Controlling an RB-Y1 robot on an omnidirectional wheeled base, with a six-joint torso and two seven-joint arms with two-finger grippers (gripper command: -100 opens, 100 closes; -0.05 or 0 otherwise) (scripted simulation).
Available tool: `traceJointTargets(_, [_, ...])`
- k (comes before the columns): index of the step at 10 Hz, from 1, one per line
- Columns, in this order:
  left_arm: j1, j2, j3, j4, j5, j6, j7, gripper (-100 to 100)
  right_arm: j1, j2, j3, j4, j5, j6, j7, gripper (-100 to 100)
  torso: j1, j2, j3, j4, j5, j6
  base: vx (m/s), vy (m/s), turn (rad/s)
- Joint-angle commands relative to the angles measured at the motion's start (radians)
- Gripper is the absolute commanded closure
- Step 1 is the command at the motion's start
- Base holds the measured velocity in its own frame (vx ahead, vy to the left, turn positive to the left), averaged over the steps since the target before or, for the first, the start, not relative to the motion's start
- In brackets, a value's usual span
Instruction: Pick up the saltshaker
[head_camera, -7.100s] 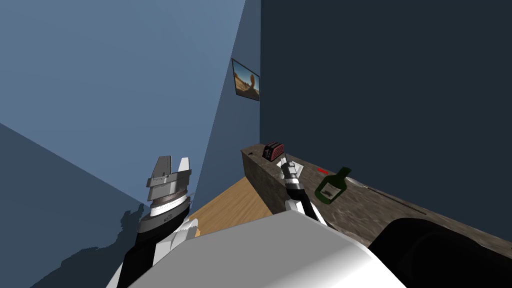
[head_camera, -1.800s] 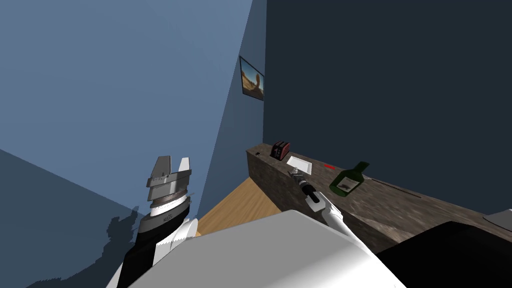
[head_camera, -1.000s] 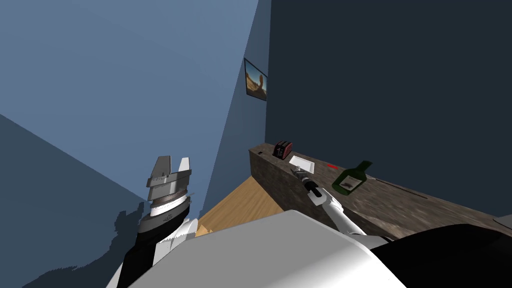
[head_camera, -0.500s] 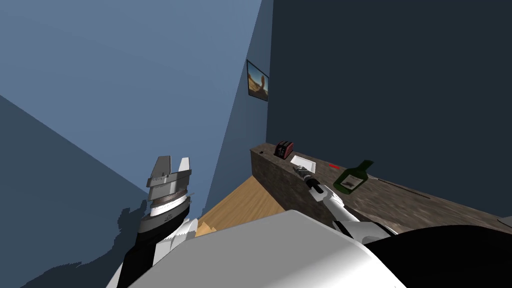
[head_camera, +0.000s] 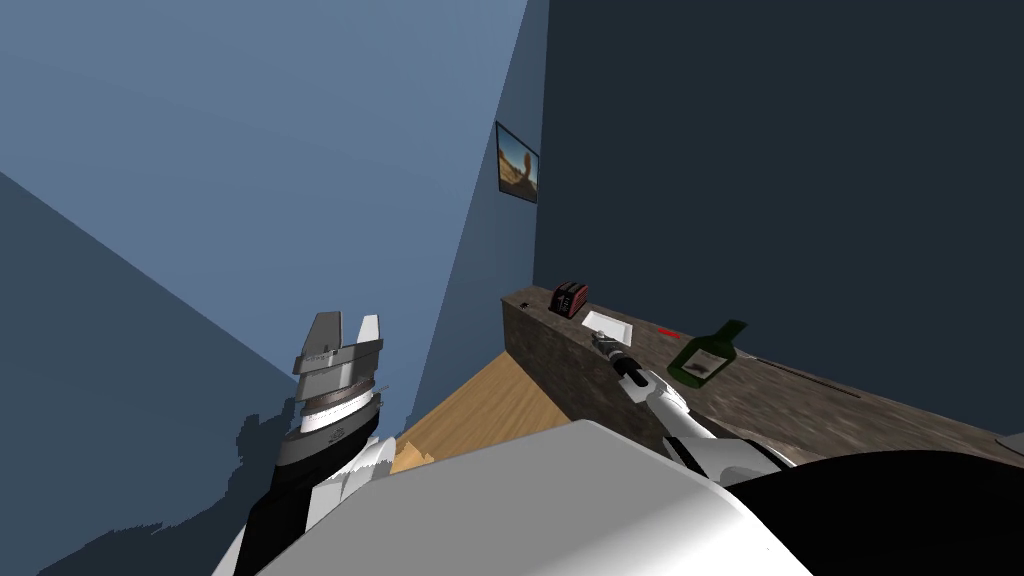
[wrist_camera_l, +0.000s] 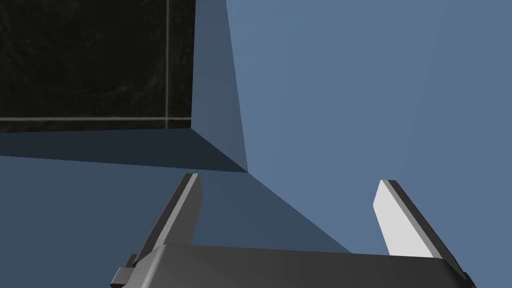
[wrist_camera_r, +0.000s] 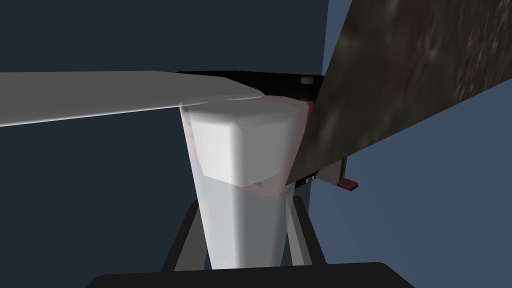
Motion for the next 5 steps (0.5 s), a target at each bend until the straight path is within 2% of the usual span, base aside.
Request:
traceJointTargets(1, [0.0,0.0,0.0,0.0,0.0,0.0,0.0,0,0.0,0.0,0.0,0.0,0.0,0.0,0.0,100,0.0,0.0,0.0,0.0,0.0,0.0,0.0,0.0,0.0])
traceJointTargets(2, [0.0,0.0,0.0,0.0,0.0,0.0,0.0,0,0.0,0.0,0.0,0.0,0.0,0.0,0.0,100,0.0,0.0,0.0,0.0,0.0,0.0,0.0,0.0,0.0])
traceJointTargets(3, [0.0,0.0,0.0,0.0,0.0,0.0,0.0,0,0.0,0.0,0.0,0.0,0.0,0.0,0.0,0,0.0,0.0,0.0,0.0,0.0,0.0,0.0,0.0,0.0])
traceJointTargets(4, [0.0,0.0,0.0,0.0,0.0,0.0,0.0,0,0.048,0.034,-0.002,-0.05,0.036,0.029,-0.017,100,0.0,0.0,0.0,0.0,0.0,0.0,0.032,-0.052,-0.051])
traceJointTargets(5, [0.0,0.0,0.0,0.0,0.0,0.0,0.0,0,0.091,0.072,-0.005,-0.125,0.067,0.053,-0.033,100,-0.002,0.0,-0.001,-0.003,-0.003,0.001,0.073,-0.102,-0.086])
